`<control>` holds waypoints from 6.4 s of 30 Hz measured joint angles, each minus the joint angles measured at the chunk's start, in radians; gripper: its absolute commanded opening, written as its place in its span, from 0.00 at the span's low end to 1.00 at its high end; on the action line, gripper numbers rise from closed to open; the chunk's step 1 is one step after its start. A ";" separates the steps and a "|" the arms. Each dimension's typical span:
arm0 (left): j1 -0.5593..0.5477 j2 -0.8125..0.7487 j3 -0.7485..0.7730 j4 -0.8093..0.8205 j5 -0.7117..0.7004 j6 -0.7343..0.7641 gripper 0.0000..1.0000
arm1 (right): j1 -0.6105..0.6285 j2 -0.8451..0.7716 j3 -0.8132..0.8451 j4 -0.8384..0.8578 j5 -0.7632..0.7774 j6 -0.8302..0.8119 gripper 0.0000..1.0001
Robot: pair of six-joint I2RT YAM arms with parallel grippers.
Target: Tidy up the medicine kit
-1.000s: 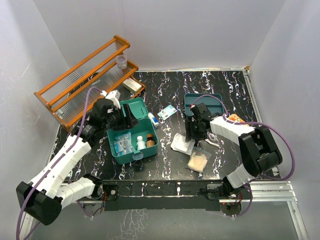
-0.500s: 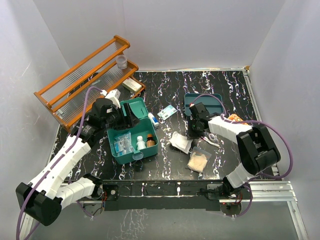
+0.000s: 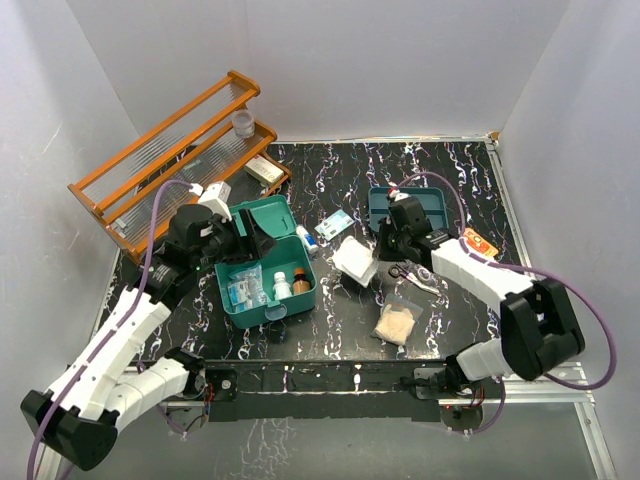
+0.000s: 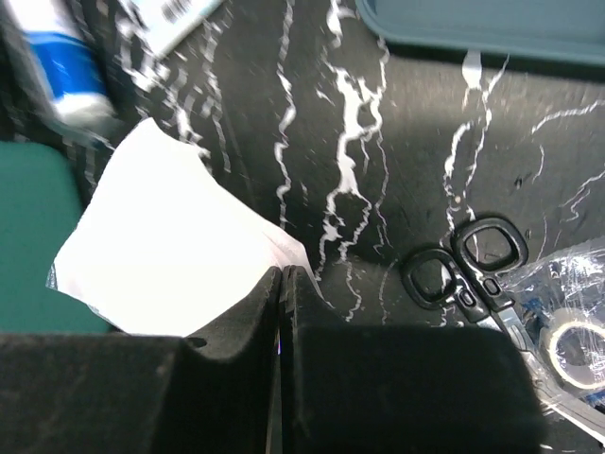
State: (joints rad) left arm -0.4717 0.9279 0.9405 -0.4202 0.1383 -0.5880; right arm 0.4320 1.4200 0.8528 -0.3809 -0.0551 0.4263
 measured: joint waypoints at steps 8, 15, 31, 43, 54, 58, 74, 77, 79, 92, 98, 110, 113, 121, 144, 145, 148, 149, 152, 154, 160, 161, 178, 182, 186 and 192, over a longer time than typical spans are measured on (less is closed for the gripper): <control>0.000 -0.088 -0.040 0.031 0.027 0.035 0.82 | 0.000 -0.140 0.000 0.095 0.004 0.053 0.00; 0.000 -0.100 -0.099 0.137 0.097 0.024 0.99 | 0.000 -0.266 -0.001 0.127 0.025 0.152 0.00; -0.044 -0.040 -0.288 0.534 0.260 -0.271 0.97 | 0.000 -0.531 -0.126 0.161 0.031 0.562 0.00; -0.270 0.206 -0.297 0.765 0.048 -0.345 0.90 | 0.031 -0.542 -0.239 0.214 0.019 0.681 0.00; -0.309 0.451 -0.237 1.040 -0.058 -0.320 0.79 | 0.064 -0.461 -0.261 0.295 0.110 0.674 0.00; -0.310 0.465 -0.189 1.076 -0.057 -0.311 0.79 | 0.064 -0.407 -0.233 0.284 0.111 0.657 0.00; -0.310 0.505 -0.163 1.020 -0.095 -0.272 0.11 | 0.064 -0.379 -0.171 0.304 0.092 0.587 0.42; -0.296 0.485 -0.163 0.977 -0.088 -0.249 0.07 | 0.064 -0.377 -0.156 0.281 0.097 0.552 0.60; -0.270 0.461 -0.161 0.933 -0.059 -0.240 0.07 | 0.064 -0.373 -0.135 0.266 0.107 0.515 0.65; -0.046 0.199 0.080 0.228 0.134 -0.082 0.08 | 0.063 -0.331 -0.056 0.164 0.262 0.273 0.66; 0.001 0.096 0.073 -0.029 0.214 -0.071 0.09 | 0.063 -0.259 -0.051 0.129 0.298 0.230 0.65; 0.069 0.056 -0.034 -0.204 0.274 -0.137 0.09 | 0.063 -0.169 0.010 0.106 0.281 0.200 0.65; 0.076 0.042 -0.050 -0.228 0.215 -0.172 0.08 | 0.063 -0.169 0.010 0.101 0.280 0.199 0.65; 0.079 0.033 -0.064 -0.251 0.082 -0.223 0.07 | 0.063 -0.190 0.010 0.096 0.275 0.194 0.66; 0.083 0.229 -0.105 -0.284 -0.076 -0.175 0.32 | 0.063 -0.201 0.008 0.093 0.248 0.176 0.66; 0.083 0.233 -0.105 -0.285 -0.087 -0.171 0.35 | 0.063 -0.201 0.007 0.093 0.248 0.176 0.66; 0.083 0.257 -0.093 -0.309 -0.122 -0.172 0.42 | 0.063 -0.201 0.007 0.092 0.254 0.177 0.66; 0.083 0.270 -0.082 -0.325 -0.137 -0.173 0.43 | 0.062 -0.201 0.007 0.092 0.256 0.177 0.66; 0.083 0.301 -0.024 -0.385 -0.182 -0.176 0.43 | 0.060 -0.199 0.007 0.092 0.260 0.177 0.66; 0.083 0.307 0.026 -0.425 -0.212 -0.176 0.43 | 0.058 -0.194 0.007 0.092 0.263 0.177 0.66; 0.084 0.307 0.126 -0.476 -0.236 -0.173 0.41 | 0.056 -0.181 0.007 0.092 0.263 0.177 0.67; 0.084 0.307 0.129 -0.468 -0.219 -0.166 0.41 | 0.056 -0.180 0.007 0.092 0.263 0.177 0.67; 0.047 0.483 0.085 -0.304 -0.027 -0.104 0.44 | 0.050 -0.170 0.002 0.091 0.266 0.177 0.67; 0.043 0.490 0.070 -0.358 -0.092 -0.130 0.45 | 0.049 -0.170 0.002 0.092 0.266 0.177 0.67; 0.042 0.477 0.052 -0.382 -0.159 -0.154 0.45 | 0.045 -0.170 0.001 0.092 0.266 0.176 0.67; 0.042 0.449 -0.007 -0.395 -0.227 -0.185 0.45 | 0.039 -0.170 0.001 0.092 0.266 0.175 0.67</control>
State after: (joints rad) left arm -0.4297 1.3773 0.9337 -0.8154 -0.0883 -0.7734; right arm 0.4713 1.2503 0.8539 -0.2893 0.2111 0.6010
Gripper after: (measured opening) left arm 0.450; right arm 0.667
